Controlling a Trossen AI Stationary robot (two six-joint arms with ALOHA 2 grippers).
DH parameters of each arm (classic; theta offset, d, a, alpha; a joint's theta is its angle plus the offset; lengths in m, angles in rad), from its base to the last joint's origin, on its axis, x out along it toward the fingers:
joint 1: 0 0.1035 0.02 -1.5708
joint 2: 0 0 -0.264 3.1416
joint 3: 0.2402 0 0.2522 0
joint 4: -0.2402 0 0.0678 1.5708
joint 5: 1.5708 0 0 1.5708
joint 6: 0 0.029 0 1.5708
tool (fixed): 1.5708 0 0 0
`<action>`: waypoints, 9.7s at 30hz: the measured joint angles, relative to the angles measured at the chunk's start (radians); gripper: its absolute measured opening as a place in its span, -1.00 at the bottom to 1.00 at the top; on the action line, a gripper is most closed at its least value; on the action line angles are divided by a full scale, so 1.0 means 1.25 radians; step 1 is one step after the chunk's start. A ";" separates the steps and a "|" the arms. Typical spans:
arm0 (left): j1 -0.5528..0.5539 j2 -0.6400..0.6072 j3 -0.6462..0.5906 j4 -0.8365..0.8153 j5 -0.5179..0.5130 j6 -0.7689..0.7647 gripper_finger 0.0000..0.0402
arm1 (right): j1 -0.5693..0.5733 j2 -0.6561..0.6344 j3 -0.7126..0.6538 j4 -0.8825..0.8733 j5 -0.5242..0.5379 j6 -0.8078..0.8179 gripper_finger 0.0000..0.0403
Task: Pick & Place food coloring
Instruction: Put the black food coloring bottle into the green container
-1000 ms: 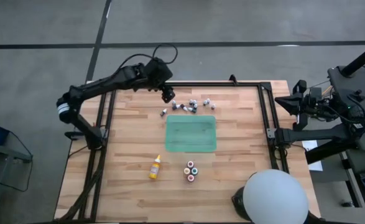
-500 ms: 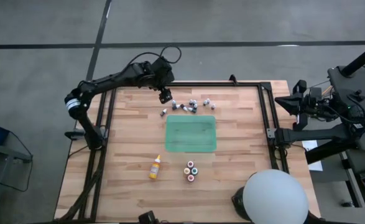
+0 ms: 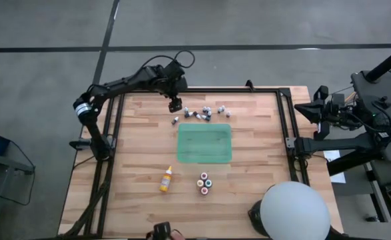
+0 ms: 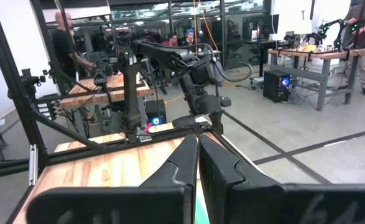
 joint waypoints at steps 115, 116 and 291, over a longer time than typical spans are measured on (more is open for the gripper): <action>0.012 0.316 0.092 0.033 0.055 -0.046 0.29 | 0.000 0.000 0.000 0.000 0.000 0.001 -0.96; 0.012 0.316 0.092 0.027 0.053 -0.046 0.29 | 0.000 0.000 0.000 0.000 0.000 0.000 -0.96; -0.231 0.101 -0.163 0.086 0.018 -0.378 -0.79 | 0.000 0.000 0.000 0.000 0.000 0.000 -0.96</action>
